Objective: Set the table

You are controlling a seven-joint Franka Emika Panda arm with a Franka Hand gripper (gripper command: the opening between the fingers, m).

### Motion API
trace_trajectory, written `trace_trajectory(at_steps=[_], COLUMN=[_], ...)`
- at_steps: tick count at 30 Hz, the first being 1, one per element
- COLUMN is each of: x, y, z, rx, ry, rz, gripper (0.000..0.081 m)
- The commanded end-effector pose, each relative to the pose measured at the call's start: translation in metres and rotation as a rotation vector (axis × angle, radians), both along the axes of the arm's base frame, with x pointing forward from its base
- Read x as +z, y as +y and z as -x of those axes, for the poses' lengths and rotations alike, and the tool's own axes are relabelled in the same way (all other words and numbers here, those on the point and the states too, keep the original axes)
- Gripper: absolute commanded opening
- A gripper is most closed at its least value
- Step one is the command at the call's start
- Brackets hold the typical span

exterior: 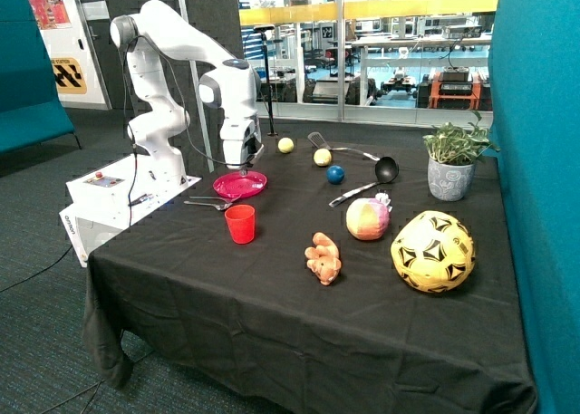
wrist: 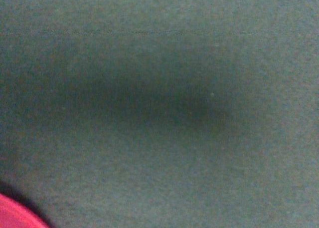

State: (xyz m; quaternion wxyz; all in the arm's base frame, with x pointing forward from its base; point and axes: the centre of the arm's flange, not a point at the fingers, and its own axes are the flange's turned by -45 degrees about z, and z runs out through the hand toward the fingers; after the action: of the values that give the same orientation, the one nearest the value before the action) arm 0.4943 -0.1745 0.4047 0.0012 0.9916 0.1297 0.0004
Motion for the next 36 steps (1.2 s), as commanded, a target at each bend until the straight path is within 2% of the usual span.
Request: trace_trajectory(at_steps=[1,12,21,36], x=[0.005,0.004,0.002,-0.011], y=[-0.022,-0.044,-0.076,-0.096], z=[-0.003,-0.004,-0.015,-0.028], rx=[-0.034,-0.066,-0.136,-0.146], ry=[0.0011,0.0011,0.0010,0.0010], rz=[-0.0023,-0.0023,-0.0023,-0.0023], gripper=[0.0435,0.0432,0.0438,0.0436])
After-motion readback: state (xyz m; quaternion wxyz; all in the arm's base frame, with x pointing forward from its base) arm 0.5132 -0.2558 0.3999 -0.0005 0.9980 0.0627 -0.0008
